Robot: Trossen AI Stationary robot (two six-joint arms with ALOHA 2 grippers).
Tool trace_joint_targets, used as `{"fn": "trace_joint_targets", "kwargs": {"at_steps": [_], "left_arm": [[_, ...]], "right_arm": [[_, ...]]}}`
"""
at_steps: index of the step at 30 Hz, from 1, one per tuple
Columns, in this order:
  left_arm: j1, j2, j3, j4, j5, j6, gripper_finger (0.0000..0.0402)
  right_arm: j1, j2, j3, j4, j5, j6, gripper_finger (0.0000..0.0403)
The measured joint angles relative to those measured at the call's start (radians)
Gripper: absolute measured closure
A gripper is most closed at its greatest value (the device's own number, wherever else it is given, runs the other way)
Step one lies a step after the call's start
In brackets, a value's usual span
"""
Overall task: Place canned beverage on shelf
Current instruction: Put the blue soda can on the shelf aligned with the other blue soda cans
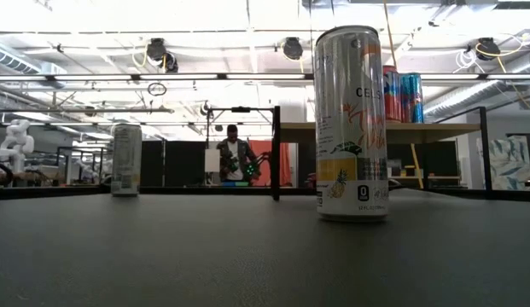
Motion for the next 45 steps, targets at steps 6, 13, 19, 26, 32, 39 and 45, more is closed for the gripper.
{"fn": "trace_joint_targets", "kwargs": {"at_steps": [6, 13, 19, 26, 32, 39, 45], "left_arm": [[-0.026, 0.000, 0.000, 0.161, -0.009, 0.098, 0.0178], [-0.032, 0.000, 0.000, 0.273, -0.018, 0.211, 0.0178], [-0.032, 0.010, 0.000, 0.279, -0.040, 0.268, 0.0178], [-0.042, 0.041, 0.001, 0.329, -0.035, 0.364, 0.0178], [-0.074, 0.061, 0.001, 0.360, -0.012, 0.532, 0.0178], [-0.097, 0.089, 0.001, 0.393, -0.042, 0.741, 0.0178], [-0.098, 0.116, 0.001, 0.384, -0.045, 0.774, 0.0178]], "right_arm": [[0.000, 0.002, 0.000, 0.064, -0.001, 0.061, 0.0403], [0.036, 0.004, 0.000, 0.110, -0.004, 0.132, 0.0403], [0.090, 0.025, 0.000, 0.198, -0.004, 0.165, 0.0403], [0.166, 0.093, 0.000, 0.285, -0.025, 0.173, 0.0403], [0.234, 0.179, 0.000, 0.295, -0.026, 0.075, 0.0403], [0.327, 0.271, -0.001, 0.322, -0.026, -0.004, 0.0377], [0.392, 0.326, -0.001, 0.369, 0.002, 0.003, 0.0303]]}}
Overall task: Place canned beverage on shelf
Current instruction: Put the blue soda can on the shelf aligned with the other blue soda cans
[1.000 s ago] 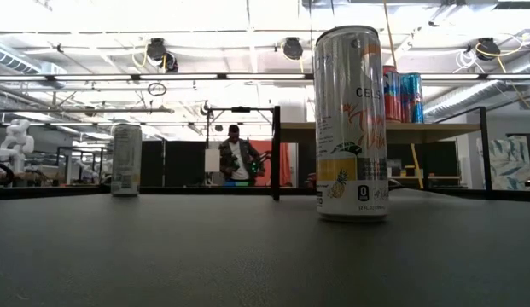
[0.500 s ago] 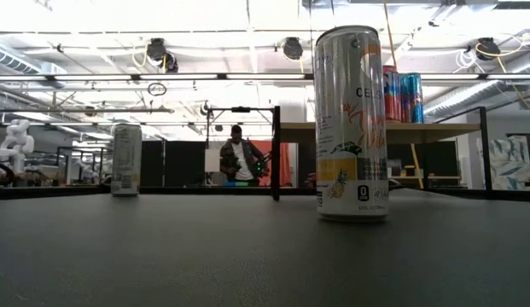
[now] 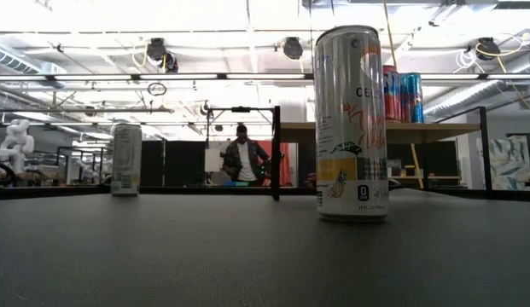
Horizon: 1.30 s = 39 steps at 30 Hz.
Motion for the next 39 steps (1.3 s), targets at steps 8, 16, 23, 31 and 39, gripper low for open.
{"fn": "trace_joint_targets", "kwargs": {"at_steps": [8, 16, 23, 31, 39], "left_arm": [[-0.019, 0.017, -0.001, -0.066, -0.013, 0.095, 0.0178], [-0.021, 0.042, -0.001, -0.062, -0.002, 0.123, 0.0178], [-0.039, 0.059, -0.001, -0.097, 0.009, 0.122, 0.0178], [-0.055, 0.084, -0.001, -0.108, 0.040, 0.097, 0.0178], [-0.066, 0.105, 0.000, -0.090, 0.044, 0.095, 0.0178]], "right_arm": [[0.082, 0.053, 0.001, 0.026, 0.027, -0.037, 0.0169], [0.146, 0.141, 0.002, 0.031, -0.139, 0.042, 0.0098], [0.162, 0.191, 0.001, 0.030, -0.184, -0.010, 0.0100], [0.244, 0.246, 0.001, 0.027, -0.169, -0.075, 0.0100], [0.299, 0.279, 0.001, 0.023, -0.156, -0.081, 0.0104]]}}
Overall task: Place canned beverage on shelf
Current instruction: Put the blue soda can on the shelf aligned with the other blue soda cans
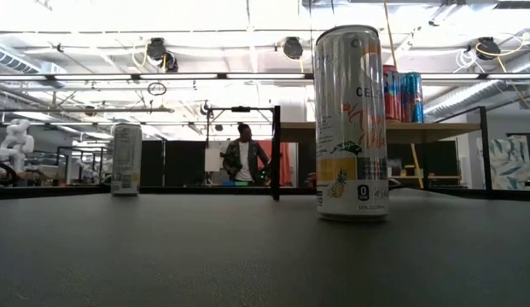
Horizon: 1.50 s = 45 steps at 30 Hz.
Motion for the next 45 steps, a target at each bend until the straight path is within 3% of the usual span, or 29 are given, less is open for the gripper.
{"fn": "trace_joint_targets", "kwargs": {"at_steps": [12, 16, 23, 28, 37, 45], "left_arm": [[-0.012, 0.001, 0.000, 0.014, -0.029, -0.004, 0.0167], [-0.042, 0.001, 0.000, 0.030, -0.144, -0.061, 0.0134], [-0.076, -0.001, 0.000, 0.040, -0.243, -0.110, 0.0053], [-0.085, -0.022, 0.000, 0.056, -0.328, -0.249, 0.0021], [-0.110, -0.045, 0.037, 0.062, -0.451, -0.450, 0.0018], [-0.115, -0.099, 0.036, 0.100, -0.603, -0.751, 0.0018]], "right_arm": [[0.020, 0.012, 0.000, 0.005, 0.004, -0.006, 0.0197], [0.021, 0.006, 0.000, 0.002, -0.002, -0.007, 0.0204], [0.021, -0.001, 0.000, 0.009, -0.003, -0.016, 0.0197], [0.018, -0.011, 0.001, 0.035, 0.003, -0.012, 0.0198], [-0.015, -0.022, 0.000, 0.238, -0.004, 0.127, 0.0198], [-0.074, -0.054, 0.000, 0.299, 0.016, 0.187, 0.0198]]}}
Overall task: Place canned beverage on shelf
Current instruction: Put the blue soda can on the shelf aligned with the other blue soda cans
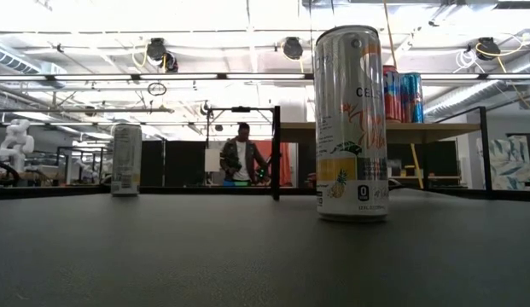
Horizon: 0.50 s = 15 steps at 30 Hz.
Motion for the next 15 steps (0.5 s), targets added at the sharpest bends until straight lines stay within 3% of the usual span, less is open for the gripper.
{"fn": "trace_joint_targets", "kwargs": {"at_steps": [5, 10, 15], "left_arm": [[0.002, -0.011, 0.002, 0.000, -0.014, -0.117, 0.0018], [0.020, 0.010, 0.000, 0.107, 0.003, -0.231, 0.0017], [0.032, 0.035, -0.002, 0.224, 0.027, -0.218, 0.0017]], "right_arm": [[-0.034, -0.043, 0.000, 0.003, 0.085, -0.012, 0.0197], [-0.046, -0.094, 0.000, 0.005, 0.278, -0.084, 0.0197], [-0.045, -0.141, 0.000, 0.005, 0.455, -0.177, 0.0196]]}}
